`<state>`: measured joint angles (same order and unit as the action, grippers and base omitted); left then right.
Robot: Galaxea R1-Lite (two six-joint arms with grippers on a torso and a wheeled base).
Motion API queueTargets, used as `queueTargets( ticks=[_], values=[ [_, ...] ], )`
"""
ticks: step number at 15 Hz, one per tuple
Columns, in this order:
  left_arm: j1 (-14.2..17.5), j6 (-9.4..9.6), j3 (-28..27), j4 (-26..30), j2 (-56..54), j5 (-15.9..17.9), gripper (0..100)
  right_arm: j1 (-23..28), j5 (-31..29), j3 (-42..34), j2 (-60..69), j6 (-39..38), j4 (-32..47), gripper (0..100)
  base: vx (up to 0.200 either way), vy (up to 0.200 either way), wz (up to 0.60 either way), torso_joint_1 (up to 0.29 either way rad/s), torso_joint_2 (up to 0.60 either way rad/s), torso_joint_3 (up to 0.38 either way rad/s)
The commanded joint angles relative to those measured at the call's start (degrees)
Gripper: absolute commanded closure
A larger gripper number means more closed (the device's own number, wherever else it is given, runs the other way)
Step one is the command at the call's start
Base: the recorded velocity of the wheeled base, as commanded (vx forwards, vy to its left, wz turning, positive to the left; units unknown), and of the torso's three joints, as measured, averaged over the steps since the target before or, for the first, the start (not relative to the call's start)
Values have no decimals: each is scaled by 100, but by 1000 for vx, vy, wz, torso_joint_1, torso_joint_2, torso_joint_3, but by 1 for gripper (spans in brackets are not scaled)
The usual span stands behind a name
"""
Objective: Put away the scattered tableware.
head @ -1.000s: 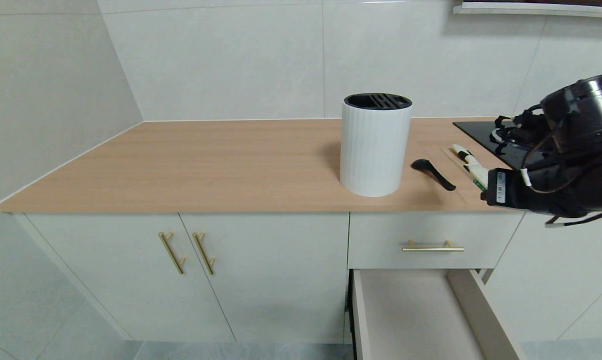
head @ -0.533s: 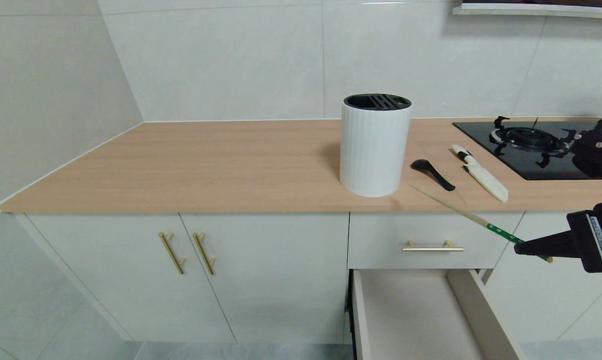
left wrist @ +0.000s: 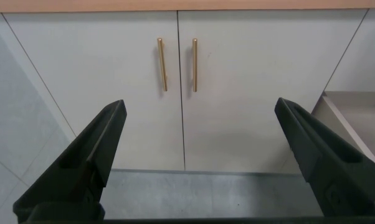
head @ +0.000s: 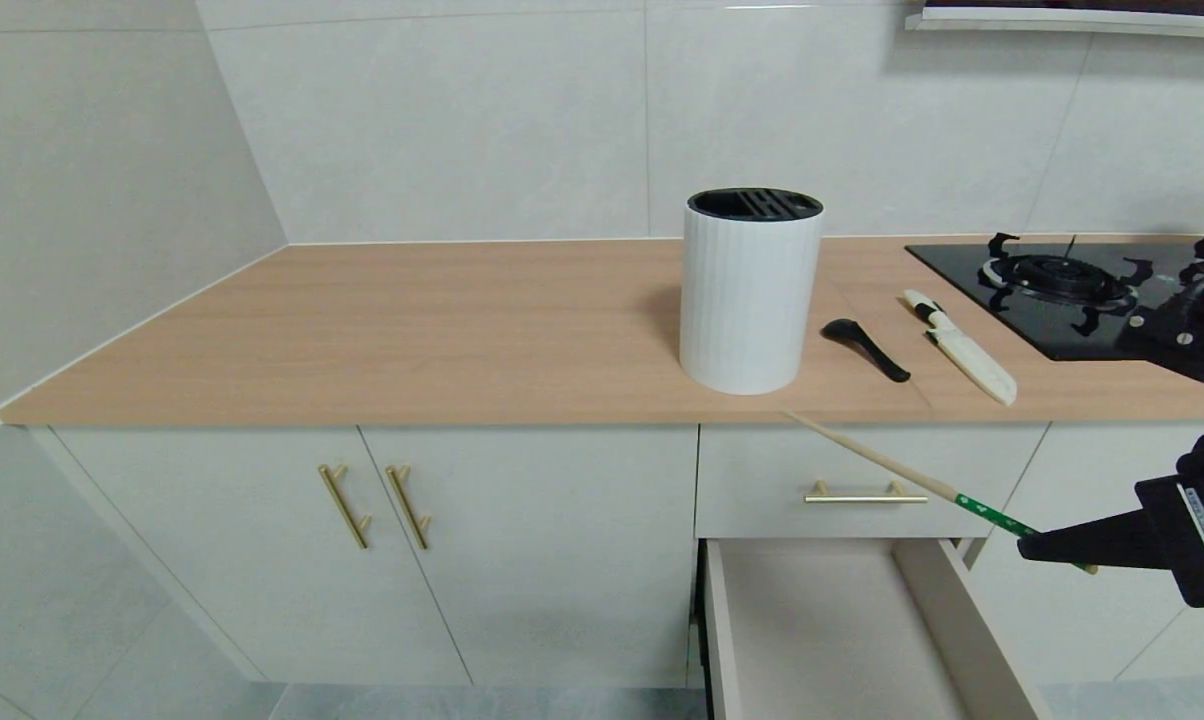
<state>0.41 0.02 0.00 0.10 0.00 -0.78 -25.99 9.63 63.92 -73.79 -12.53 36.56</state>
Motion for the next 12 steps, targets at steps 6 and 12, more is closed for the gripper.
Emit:
queueTargets(
  ticks=[6,12],
  values=[
    [2,-2,0,-1,9,-1,0,-82,21,-125,-250,14,-8,100,0,0,0,0,0,0],
    [2,-2,0,-1,9,-1,0,-82,13,-178,-347,155,-8,100,0,0,0,-150,395,234]
  ],
)
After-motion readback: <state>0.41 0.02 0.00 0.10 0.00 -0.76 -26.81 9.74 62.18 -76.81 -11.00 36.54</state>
